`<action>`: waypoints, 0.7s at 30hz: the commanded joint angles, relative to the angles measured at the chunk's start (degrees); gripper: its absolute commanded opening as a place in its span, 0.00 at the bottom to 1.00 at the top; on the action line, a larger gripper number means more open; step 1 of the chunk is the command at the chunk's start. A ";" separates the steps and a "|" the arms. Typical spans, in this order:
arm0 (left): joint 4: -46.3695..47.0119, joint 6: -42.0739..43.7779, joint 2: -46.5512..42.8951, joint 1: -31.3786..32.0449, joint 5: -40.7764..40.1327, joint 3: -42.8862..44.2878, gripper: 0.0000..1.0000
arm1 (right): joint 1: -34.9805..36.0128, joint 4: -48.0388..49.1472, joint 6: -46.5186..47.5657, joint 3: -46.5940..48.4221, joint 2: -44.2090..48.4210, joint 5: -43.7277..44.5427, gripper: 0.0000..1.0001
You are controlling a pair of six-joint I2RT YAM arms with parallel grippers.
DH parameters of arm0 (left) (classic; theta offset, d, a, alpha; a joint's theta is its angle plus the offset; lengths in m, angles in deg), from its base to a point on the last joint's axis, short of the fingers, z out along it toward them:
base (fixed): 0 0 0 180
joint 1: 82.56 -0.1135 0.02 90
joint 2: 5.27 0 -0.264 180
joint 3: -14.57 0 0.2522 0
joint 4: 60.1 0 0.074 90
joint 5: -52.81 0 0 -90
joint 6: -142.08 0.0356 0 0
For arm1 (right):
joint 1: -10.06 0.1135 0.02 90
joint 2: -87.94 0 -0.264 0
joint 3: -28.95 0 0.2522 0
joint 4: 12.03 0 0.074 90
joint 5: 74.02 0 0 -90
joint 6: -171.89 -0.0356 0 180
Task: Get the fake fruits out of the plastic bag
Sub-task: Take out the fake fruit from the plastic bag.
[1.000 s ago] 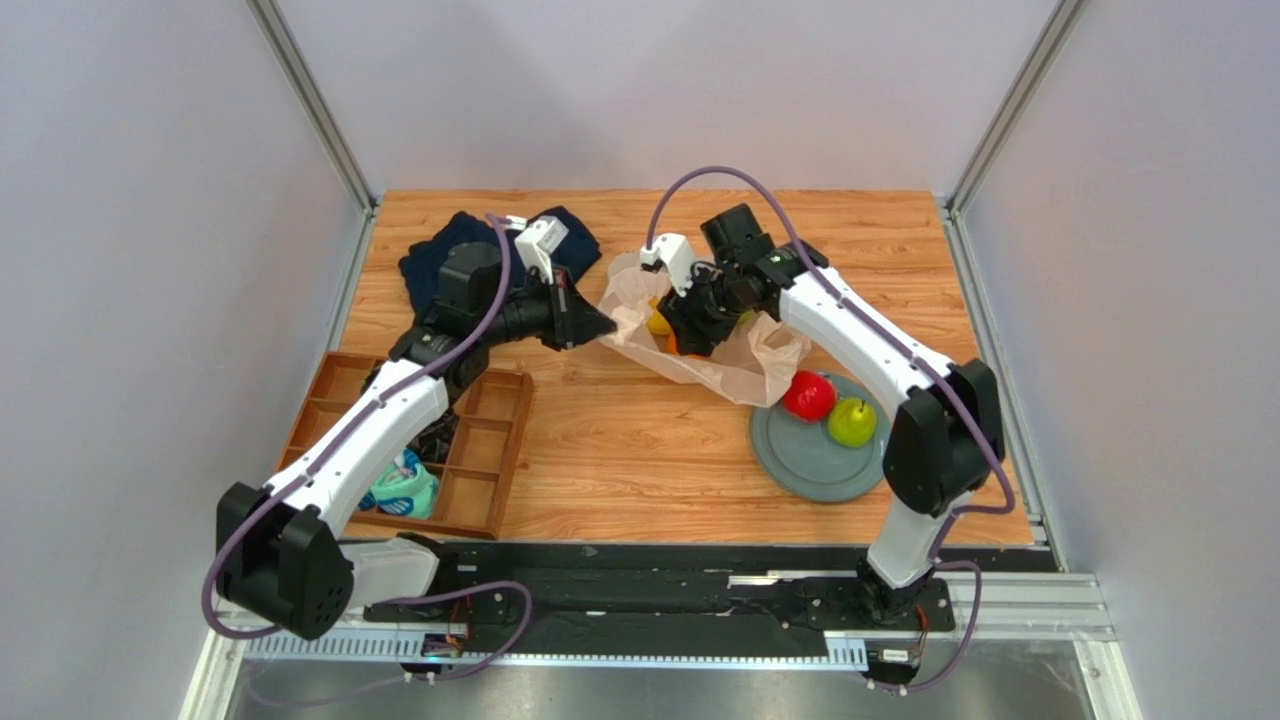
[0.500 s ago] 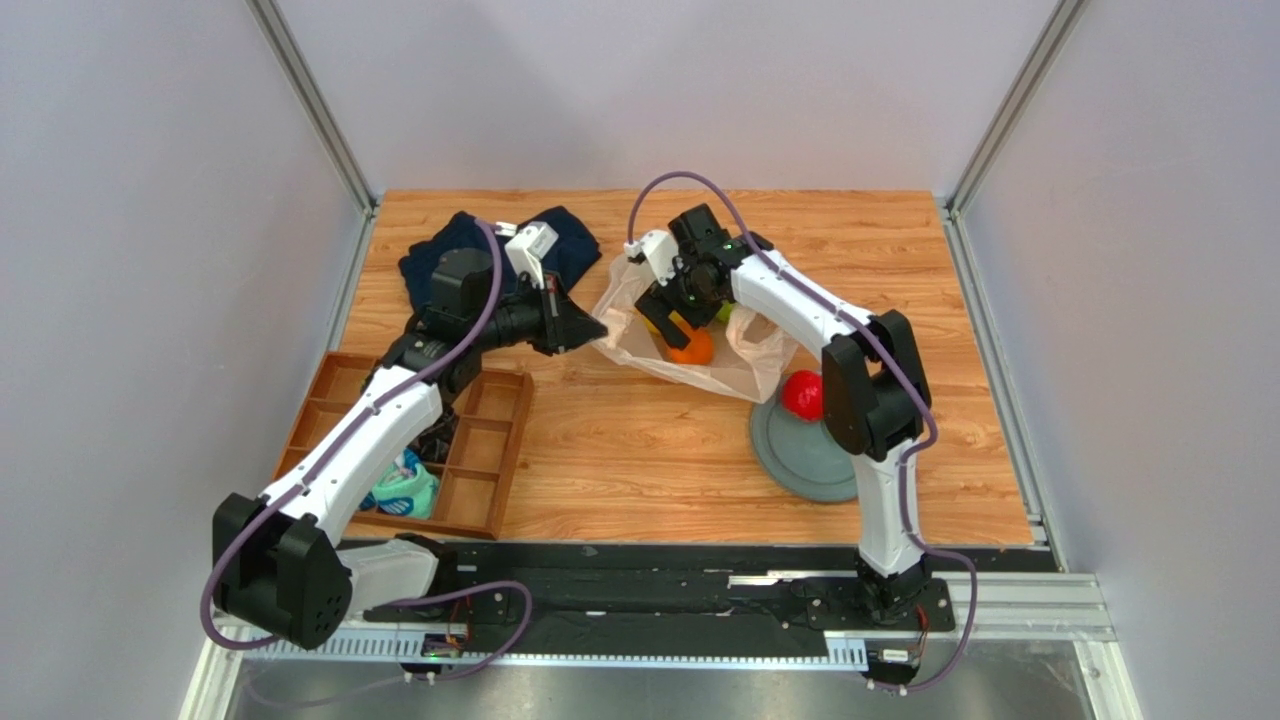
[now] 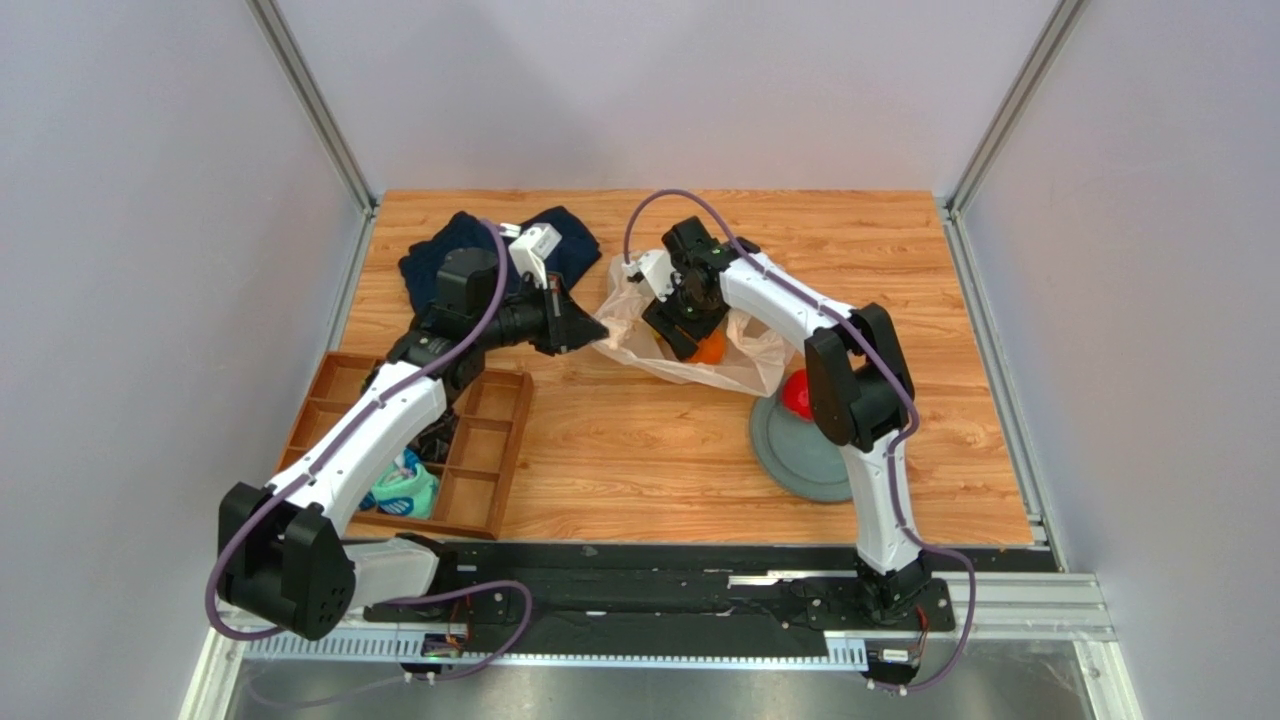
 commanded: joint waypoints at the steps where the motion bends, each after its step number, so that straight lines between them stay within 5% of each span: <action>1: 1.11 0.81 0.45 -0.36 0.46 2.21 0.00 | -0.09 -2.40 1.62 3.52 5.43 -2.78 0.46; 16: 2.25 1.52 1.24 -0.36 0.29 4.15 0.00 | 0.26 -12.94 1.53 0.90 29.49 -22.73 0.40; 21: 2.34 1.61 0.46 -0.36 -0.33 3.62 0.00 | 0.26 -14.88 2.41 -9.27 40.93 -24.14 0.41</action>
